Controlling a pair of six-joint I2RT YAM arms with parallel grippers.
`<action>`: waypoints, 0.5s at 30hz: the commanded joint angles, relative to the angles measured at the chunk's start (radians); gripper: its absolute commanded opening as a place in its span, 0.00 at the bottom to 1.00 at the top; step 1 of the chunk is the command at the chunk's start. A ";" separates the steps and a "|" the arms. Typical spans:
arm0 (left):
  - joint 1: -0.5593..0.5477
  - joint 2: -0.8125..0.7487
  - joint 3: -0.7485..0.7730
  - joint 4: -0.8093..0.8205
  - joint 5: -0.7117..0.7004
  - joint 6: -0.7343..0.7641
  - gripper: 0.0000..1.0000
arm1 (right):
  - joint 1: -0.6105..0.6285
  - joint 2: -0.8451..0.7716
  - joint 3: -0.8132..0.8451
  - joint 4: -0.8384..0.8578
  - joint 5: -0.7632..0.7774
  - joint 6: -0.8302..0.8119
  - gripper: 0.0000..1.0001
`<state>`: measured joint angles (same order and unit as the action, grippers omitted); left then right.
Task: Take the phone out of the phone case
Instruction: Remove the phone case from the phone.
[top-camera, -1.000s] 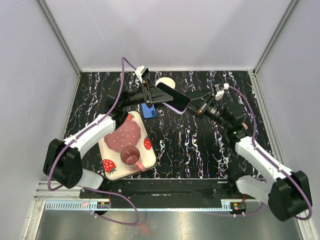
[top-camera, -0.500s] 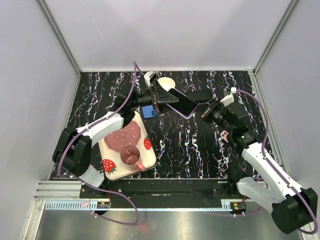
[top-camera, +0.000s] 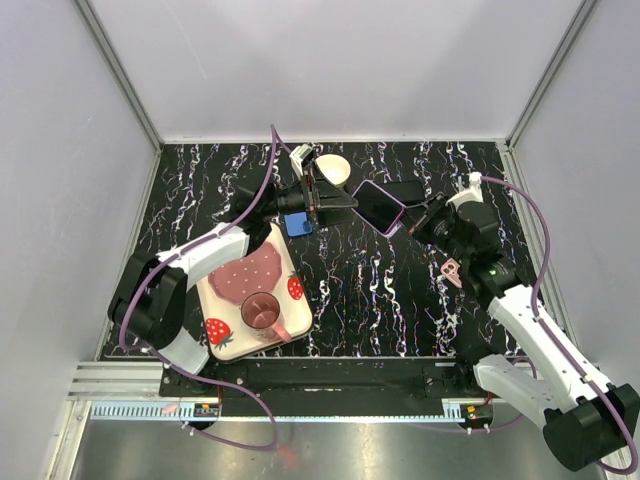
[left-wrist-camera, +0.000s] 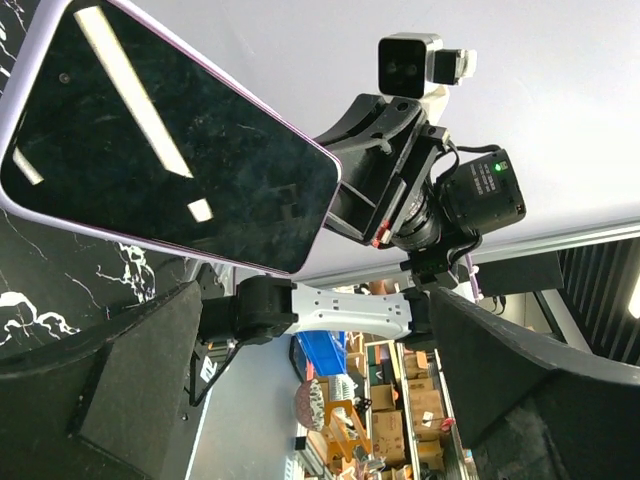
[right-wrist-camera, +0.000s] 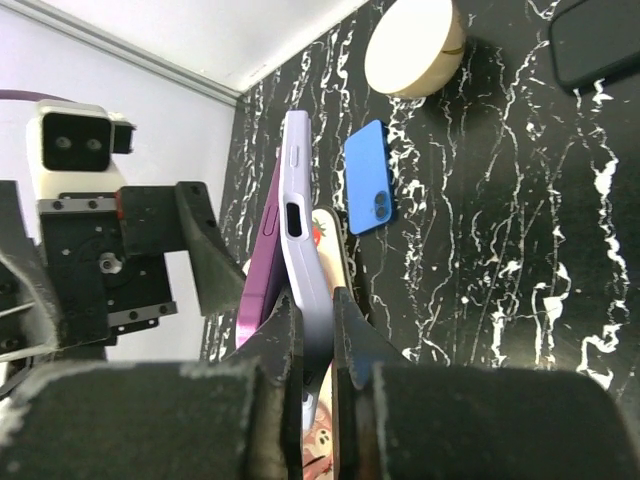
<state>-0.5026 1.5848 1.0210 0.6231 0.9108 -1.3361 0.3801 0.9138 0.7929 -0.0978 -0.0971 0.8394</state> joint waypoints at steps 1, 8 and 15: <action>-0.004 -0.048 0.033 0.052 0.046 0.041 0.99 | -0.004 -0.032 0.057 0.018 0.031 -0.065 0.00; -0.039 -0.033 0.146 -0.545 -0.076 0.328 0.99 | -0.003 -0.003 0.022 -0.051 0.022 -0.140 0.00; -0.105 0.026 0.269 -0.827 -0.138 0.418 0.99 | -0.003 0.100 0.158 -0.305 0.091 -0.252 0.00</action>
<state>-0.5724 1.5986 1.2053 0.0303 0.8257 -1.0245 0.3786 0.9588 0.8047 -0.2855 -0.0689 0.6682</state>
